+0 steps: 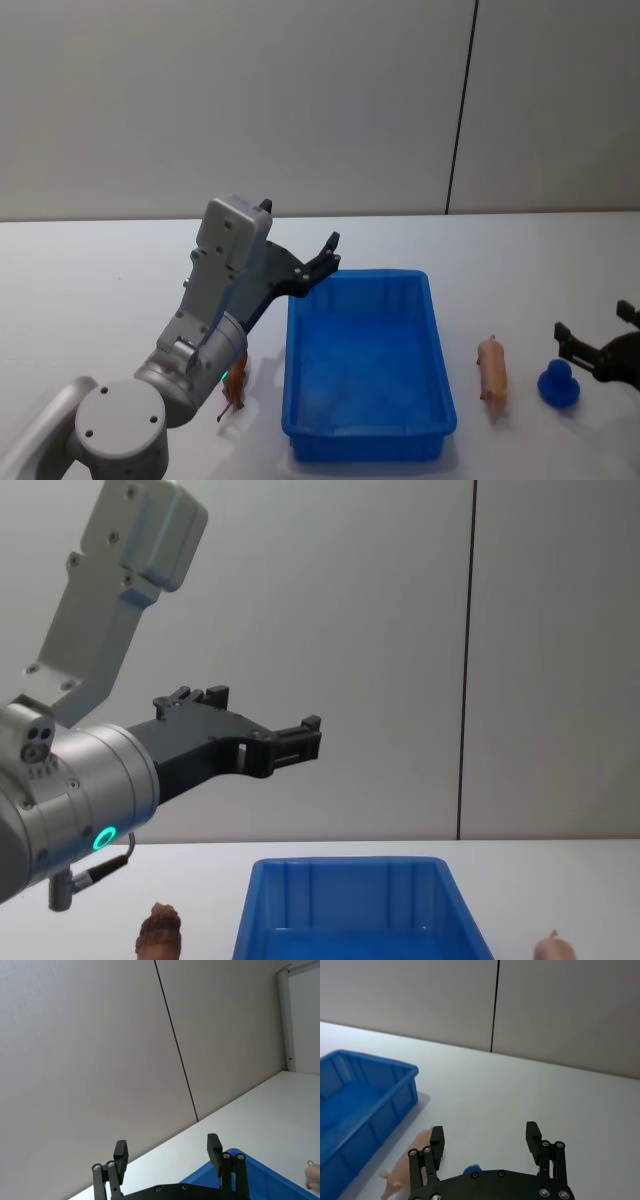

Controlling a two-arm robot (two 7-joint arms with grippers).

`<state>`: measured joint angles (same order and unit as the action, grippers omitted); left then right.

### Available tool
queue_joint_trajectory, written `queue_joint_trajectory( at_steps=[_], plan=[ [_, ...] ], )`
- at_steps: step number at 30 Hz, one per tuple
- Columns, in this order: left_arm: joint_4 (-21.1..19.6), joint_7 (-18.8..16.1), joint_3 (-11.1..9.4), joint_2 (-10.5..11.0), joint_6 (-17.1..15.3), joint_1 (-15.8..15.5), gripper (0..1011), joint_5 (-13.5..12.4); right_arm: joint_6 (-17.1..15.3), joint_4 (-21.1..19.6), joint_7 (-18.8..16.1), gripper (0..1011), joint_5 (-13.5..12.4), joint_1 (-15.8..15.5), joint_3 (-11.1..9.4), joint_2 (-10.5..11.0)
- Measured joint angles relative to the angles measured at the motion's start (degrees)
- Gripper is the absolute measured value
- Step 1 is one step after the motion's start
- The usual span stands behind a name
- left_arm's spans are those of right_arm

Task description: Pick up the two dolls from the table and place them into the box.

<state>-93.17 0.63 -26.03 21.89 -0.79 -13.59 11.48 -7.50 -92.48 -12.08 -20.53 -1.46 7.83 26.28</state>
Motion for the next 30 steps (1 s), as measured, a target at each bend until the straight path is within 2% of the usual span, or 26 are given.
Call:
queue_joint_trajectory(
  at_steps=[18, 30],
  plan=[
    [0.0, 0.0, 0.0, 0.0, 0.0, 0.0, 1001, 0.0, -4.44, 7.89, -4.76, 1001, 1.8, 3.67, 1.72, -1.66],
    [0.0, 0.0, 0.0, 0.0, 0.0, 0.0, 1001, 0.0, -5.87, 11.3, -6.28, 1001, 3.02, 5.3, 2.68, -2.66]
  ],
)
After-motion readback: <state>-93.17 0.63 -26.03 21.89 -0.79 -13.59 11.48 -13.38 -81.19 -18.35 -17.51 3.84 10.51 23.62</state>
